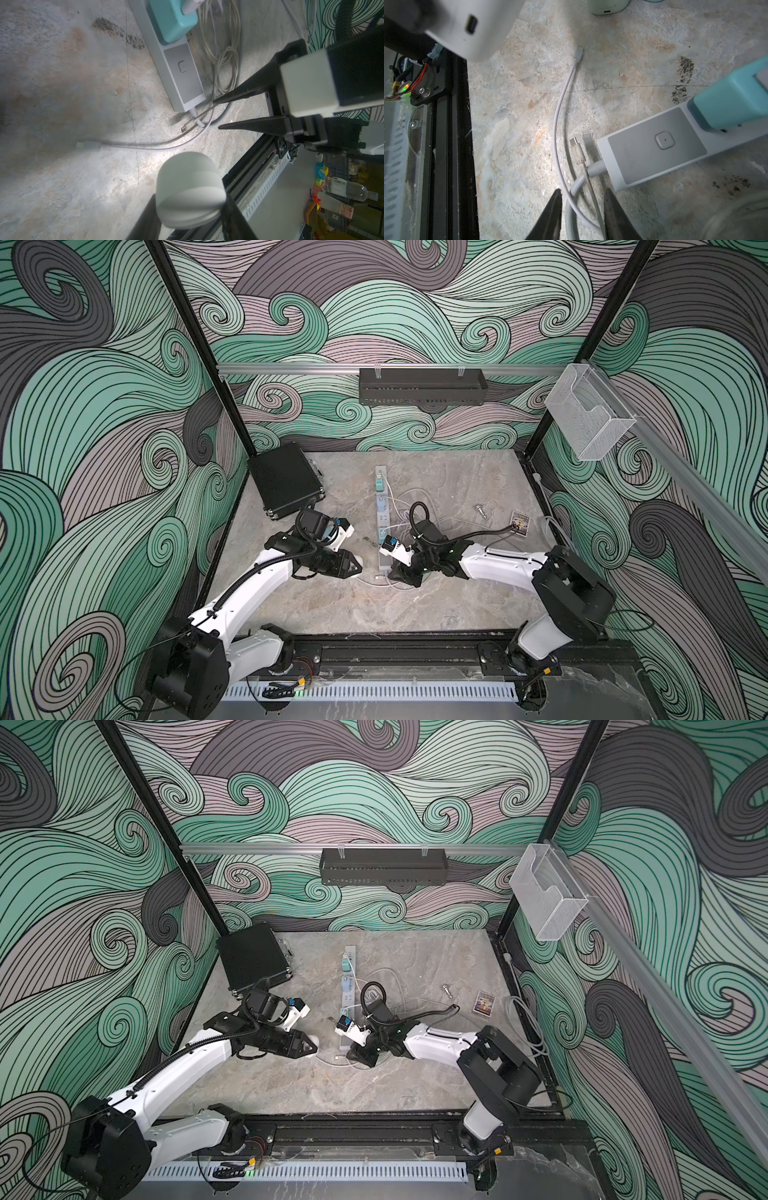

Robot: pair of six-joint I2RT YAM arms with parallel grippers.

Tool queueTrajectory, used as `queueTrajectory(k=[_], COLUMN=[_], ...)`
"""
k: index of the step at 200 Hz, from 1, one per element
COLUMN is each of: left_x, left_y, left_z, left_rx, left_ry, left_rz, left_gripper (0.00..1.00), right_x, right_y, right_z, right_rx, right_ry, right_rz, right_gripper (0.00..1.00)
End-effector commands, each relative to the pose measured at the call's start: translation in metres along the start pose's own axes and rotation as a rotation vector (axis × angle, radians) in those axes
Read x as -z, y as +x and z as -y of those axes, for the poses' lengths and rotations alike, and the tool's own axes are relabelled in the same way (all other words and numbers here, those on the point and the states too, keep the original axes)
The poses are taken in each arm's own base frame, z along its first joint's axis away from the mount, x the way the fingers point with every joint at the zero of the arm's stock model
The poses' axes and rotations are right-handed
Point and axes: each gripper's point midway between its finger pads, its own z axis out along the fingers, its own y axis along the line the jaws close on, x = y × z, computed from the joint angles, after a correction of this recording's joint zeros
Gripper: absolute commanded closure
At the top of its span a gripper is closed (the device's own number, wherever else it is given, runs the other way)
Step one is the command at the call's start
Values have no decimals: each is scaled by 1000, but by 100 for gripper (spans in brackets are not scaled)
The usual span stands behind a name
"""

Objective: Charge the bluetooth headset
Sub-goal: Pick up the charging cable from the center of the board.

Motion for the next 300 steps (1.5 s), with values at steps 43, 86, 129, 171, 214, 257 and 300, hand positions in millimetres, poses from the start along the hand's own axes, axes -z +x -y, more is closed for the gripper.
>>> queueTrajectory(k=[43,86,129,171,214,257,300], left_x=[6,6,7,10,12,13,13], left_y=[-7,-7,-8,-8,-8,-9,-8], left_z=[5,5,6,7,7,7,6], left_rx=[-9,-10,-13,-22,-27,-26,-25], left_ry=[3,4,6,3,-3,-8,-14], left_rz=[23,23,30,44,53,55,56], left_gripper=[77,77,77,77,77,77,77], right_x=[-21,-29,-36,-41,-44,-42,-40], right_y=[-16,-8,-2,5,12,20,24], right_z=[-1,-1,3,6,6,7,5], right_rx=[68,80,101,107,113,143,149], right_ry=[-37,-42,-7,4,6,27,23], right_rz=[35,10,-15,-26,-32,-45,-42], right_gripper=[64,64,65,70,71,71,76])
